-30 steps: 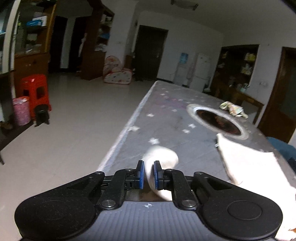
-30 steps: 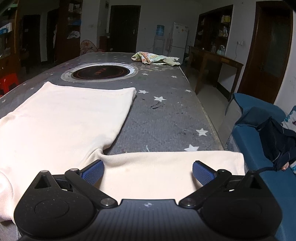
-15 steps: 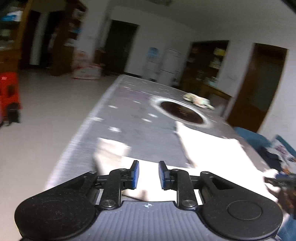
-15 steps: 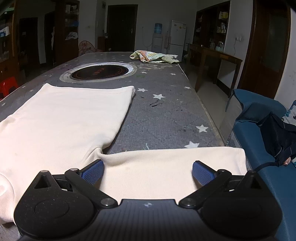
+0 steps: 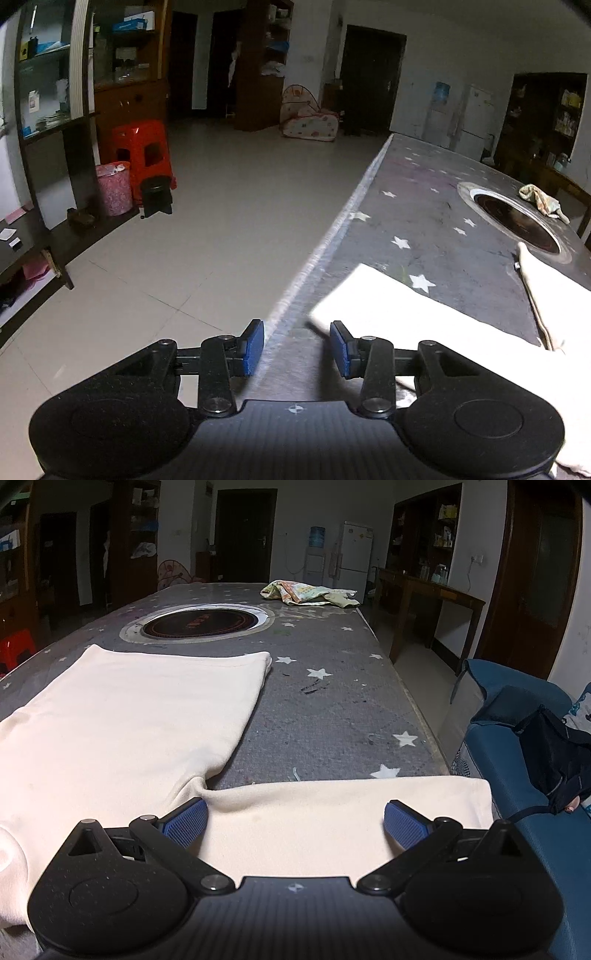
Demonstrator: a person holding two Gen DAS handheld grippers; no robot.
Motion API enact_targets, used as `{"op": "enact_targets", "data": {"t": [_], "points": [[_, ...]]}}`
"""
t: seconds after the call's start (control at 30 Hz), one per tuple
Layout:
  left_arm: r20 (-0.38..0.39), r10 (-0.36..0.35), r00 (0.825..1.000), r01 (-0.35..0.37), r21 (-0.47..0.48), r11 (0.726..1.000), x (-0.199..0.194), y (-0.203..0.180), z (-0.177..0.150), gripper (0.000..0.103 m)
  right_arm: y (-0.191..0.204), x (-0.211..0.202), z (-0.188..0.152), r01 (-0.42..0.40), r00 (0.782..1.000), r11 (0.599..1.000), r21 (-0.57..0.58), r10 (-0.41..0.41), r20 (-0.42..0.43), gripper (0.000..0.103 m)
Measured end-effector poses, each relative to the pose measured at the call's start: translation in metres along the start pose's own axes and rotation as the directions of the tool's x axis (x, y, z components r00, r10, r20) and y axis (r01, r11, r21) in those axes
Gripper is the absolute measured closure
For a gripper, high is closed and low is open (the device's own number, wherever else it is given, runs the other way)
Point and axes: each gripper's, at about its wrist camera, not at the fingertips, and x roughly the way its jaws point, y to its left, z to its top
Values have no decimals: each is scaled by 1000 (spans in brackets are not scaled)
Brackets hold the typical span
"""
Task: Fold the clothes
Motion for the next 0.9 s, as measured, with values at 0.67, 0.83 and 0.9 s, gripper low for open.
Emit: {"op": "enact_targets", "data": {"t": [0.67, 0.83, 0.9], "points": [[-64, -306, 950, 307, 365, 879, 31, -121, -16, 40, -10, 7, 0, -64, 997, 996, 59, 66, -29, 0], [-43, -266, 963, 263, 359, 895, 40, -112, -11, 39, -6, 11, 3, -68, 997, 996, 56, 70, -31, 0], [-32, -246, 969, 241, 353, 904, 47, -107, -7, 39, -4, 13, 4, -70, 997, 996, 54, 72, -31, 0]]}}
